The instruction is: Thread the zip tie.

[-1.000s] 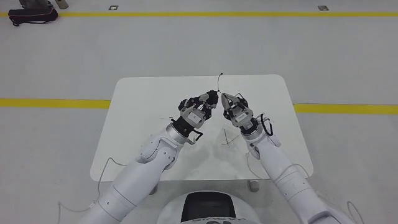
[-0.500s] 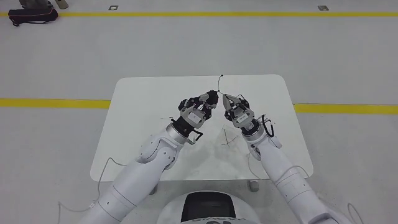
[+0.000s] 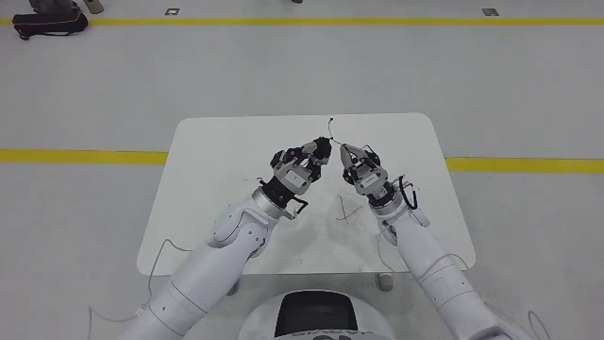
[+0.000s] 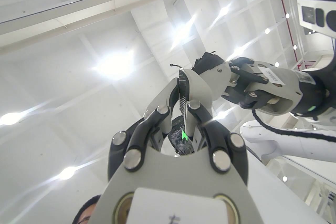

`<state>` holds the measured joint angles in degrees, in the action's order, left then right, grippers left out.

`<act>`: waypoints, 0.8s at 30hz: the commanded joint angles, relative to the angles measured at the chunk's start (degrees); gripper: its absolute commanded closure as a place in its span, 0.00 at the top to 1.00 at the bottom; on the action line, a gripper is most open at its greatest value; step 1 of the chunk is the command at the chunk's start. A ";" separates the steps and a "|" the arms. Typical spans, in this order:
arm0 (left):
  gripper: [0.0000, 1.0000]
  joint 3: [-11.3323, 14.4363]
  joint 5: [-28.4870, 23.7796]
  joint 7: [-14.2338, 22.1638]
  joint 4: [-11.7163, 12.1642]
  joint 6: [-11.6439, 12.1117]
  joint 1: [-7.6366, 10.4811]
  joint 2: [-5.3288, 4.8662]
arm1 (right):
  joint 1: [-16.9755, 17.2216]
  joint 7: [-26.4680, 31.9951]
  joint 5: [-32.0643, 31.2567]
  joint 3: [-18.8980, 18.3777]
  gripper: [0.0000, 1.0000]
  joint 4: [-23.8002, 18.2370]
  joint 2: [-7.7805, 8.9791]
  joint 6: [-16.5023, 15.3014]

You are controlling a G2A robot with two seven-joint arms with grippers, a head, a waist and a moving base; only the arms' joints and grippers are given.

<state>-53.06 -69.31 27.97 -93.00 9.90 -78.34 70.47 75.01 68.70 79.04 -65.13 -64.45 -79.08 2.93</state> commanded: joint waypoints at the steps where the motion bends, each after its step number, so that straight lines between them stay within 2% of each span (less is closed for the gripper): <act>1: 0.00 0.00 0.00 0.00 0.00 0.00 0.00 0.00 | 0.14 -0.03 -0.11 -0.15 0.00 -0.07 -0.02 0.01; 24: 0.00 0.00 0.00 0.00 0.00 0.00 0.00 0.00 | 1.39 -0.87 -1.18 -1.59 0.00 -0.50 -0.24 0.01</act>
<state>-53.06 -69.31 27.97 -93.00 9.90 -78.34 70.47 76.36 67.84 77.89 -66.65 -64.96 -79.32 2.92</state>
